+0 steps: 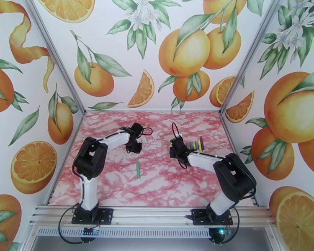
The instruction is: Open the pen caps
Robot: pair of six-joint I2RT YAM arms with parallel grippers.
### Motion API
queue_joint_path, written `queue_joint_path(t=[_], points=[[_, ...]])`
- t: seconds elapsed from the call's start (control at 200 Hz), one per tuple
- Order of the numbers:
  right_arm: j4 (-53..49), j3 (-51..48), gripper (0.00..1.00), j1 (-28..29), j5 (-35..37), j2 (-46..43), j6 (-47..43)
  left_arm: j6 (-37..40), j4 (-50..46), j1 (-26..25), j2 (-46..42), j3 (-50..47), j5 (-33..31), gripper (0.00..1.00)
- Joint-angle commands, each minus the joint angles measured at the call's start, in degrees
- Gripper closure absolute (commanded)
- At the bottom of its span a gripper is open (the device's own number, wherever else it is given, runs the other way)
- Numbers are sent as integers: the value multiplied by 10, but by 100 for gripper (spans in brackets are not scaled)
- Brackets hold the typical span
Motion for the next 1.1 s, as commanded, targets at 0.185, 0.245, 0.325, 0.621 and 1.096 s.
queue_joint_path(t=[0.185, 0.245, 0.325, 0.621, 1.096], points=[[-18, 16, 81, -4, 20, 15, 6, 13, -12, -3, 11, 17, -12, 77], [-19, 17, 81, -3, 18, 15, 6, 13, -13, -3, 11, 17, -11, 77], [-21, 15, 80, -4, 17, 13, 6, 13, -13, -3, 10, 17, -11, 77], [-21, 14, 78, -4, 18, 15, 5, 14, -15, -3, 4, 14, -14, 76], [-23, 10, 72, -3, 18, 7, 2, 13, -11, -3, -25, 13, 1, 74]])
